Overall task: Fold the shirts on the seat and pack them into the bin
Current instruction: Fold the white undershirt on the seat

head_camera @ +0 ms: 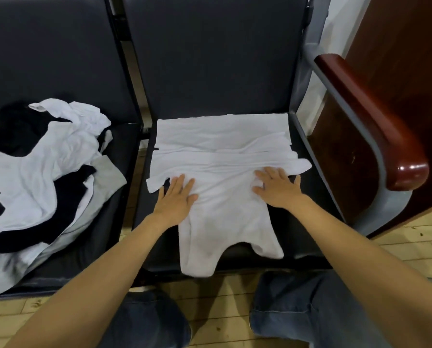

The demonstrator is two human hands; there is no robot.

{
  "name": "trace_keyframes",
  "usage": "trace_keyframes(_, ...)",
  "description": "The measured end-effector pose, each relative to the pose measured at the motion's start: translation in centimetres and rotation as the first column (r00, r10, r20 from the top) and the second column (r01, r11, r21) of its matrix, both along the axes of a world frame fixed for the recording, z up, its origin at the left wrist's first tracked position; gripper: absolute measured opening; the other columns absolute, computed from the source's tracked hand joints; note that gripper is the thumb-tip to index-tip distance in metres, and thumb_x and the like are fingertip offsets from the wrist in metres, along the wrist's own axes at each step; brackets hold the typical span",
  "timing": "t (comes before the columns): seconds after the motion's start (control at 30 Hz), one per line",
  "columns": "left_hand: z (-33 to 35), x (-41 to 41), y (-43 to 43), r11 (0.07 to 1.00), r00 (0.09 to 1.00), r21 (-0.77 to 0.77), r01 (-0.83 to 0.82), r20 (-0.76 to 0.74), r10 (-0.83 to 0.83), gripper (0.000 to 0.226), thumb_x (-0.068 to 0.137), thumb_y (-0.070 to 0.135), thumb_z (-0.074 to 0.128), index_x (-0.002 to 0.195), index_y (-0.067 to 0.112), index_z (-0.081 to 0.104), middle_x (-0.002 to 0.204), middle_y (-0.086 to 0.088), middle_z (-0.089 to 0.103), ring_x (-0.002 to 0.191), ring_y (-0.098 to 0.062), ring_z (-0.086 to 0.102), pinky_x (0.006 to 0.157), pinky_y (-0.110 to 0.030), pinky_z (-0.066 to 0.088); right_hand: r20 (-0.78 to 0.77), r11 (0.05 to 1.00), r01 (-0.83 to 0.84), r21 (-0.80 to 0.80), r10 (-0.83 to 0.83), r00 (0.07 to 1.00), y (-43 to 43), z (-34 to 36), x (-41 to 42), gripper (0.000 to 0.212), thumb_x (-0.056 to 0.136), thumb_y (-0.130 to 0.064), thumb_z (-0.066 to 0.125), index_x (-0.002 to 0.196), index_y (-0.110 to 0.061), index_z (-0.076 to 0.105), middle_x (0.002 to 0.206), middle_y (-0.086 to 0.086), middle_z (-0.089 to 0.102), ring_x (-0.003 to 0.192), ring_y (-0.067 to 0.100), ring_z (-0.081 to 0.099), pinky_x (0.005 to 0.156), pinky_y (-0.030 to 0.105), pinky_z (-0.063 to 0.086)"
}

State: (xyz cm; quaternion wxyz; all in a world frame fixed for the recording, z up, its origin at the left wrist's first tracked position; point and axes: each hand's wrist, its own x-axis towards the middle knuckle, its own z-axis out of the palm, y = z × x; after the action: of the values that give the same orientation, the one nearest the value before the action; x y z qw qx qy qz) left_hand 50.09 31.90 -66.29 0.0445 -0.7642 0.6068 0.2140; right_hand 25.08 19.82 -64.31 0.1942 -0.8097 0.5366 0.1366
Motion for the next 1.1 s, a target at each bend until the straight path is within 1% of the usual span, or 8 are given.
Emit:
trace_keyframes(0.13,0.1,0.8,-4.3,0.982,0.985,-0.187,-0.014,0.169,0.046,0.051,0.104,0.029,0.029,0.151,0.014,0.014,0.159,-0.011,0.003,0.147,-0.026,0.002,0.117,-0.039,0.001,-0.018,0.999,0.015,-0.049,-0.016,1.000,-2.4,0.3,2.3,0.060,0.098,-0.053,0.029,0.152,-0.032,0.013,0.160,-0.005,0.004,0.146,0.028,0.004,0.112,0.061,0.003)
trace_keyframes(0.27,1.5,-4.3,-3.7,0.830,0.999,-0.558,0.014,-0.032,-0.039,0.037,0.089,0.008,0.061,0.126,0.004,0.057,0.134,-0.020,0.048,0.120,-0.038,0.048,0.100,-0.041,0.036,0.142,0.999,0.043,-0.019,-0.040,0.989,-2.9,1.5,2.9,0.049,0.100,-0.047,0.030,0.138,-0.021,0.048,0.143,0.004,0.045,0.129,0.028,0.042,0.109,0.044,0.031)
trace_keyframes(0.4,2.0,-10.9,0.4,0.949,0.961,-0.312,0.042,-0.248,-0.124,0.064,0.090,0.055,0.051,0.142,0.020,0.039,0.145,-0.001,0.035,0.131,-0.021,0.034,0.107,-0.031,0.026,0.145,0.980,-0.113,0.164,0.089,0.985,-1.5,3.0,1.3,0.039,0.102,-0.030,0.033,0.134,-0.017,0.052,0.140,0.004,0.049,0.124,0.025,0.046,0.107,0.036,0.036)
trace_keyframes(0.57,0.4,-8.1,0.0,0.966,0.992,-0.256,-0.027,-0.123,-0.005,0.060,0.094,0.042,0.049,0.145,0.015,0.030,0.150,-0.005,0.031,0.136,-0.023,0.029,0.112,-0.034,0.019,0.209,0.890,-0.142,0.433,0.054,0.976,-1.4,5.5,-0.3,0.029,0.097,-0.019,0.047,0.122,-0.020,0.061,0.121,0.000,0.062,0.101,0.015,0.062,0.087,0.025,0.048)
trace_keyframes(0.73,2.4,-7.2,-2.3,0.952,0.994,-0.293,-0.094,-0.079,0.073,0.075,0.091,0.036,0.059,0.150,0.017,0.017,0.153,-0.007,0.022,0.136,-0.025,0.026,0.109,-0.034,0.025,0.522,0.956,0.278,0.093,-0.285,0.804,-6.9,2.7,-0.3,0.039,0.097,-0.019,0.051,0.136,-0.015,0.047,0.141,0.008,0.047,0.125,0.024,0.047,0.095,0.028,0.041)
trace_keyframes(0.83,2.2,-10.4,-2.9,0.988,0.992,-0.145,0.045,-0.109,-0.061,0.087,0.085,0.062,0.052,0.151,0.034,0.002,0.158,-0.004,0.005,0.144,-0.026,0.010,0.115,-0.047,0.013,0.313,0.983,0.181,-0.035,-0.161,0.936,-9.6,1.3,-0.4,0.049,0.101,-0.028,0.040,0.148,-0.018,0.030,0.153,0.006,0.029,0.138,0.030,0.026,0.112,0.038,0.026)
trace_keyframes(0.93,0.8,-12.1,-3.5,0.994,0.996,-0.107,0.027,-0.087,-0.036,0.090,0.080,0.074,0.043,0.149,0.041,-0.005,0.159,-0.005,-0.007,0.146,-0.028,-0.005,0.114,-0.055,0.000,0.046,0.997,-0.032,-0.071,0.035,0.998,-8.9,1.3,0.3,0.036,0.101,-0.026,0.032,0.130,-0.016,0.051,0.135,0.010,0.045,0.119,0.030,0.044,0.100,0.042,0.040)
trace_keyframes(1.1,-0.1,-11.4,-3.6,0.985,0.999,-0.174,0.009,-0.050,-0.018,0.082,0.080,0.076,0.039,0.149,0.037,0.015,0.159,-0.001,0.003,0.146,-0.023,-0.004,0.113,-0.055,-0.002,0.053,0.942,-0.171,0.288,0.163,0.985,-3.8,4.0,-0.2,0.028,0.096,-0.021,0.043,0.110,-0.016,0.066,0.107,0.005,0.065,0.091,0.020,0.062,0.084,0.032,0.050)
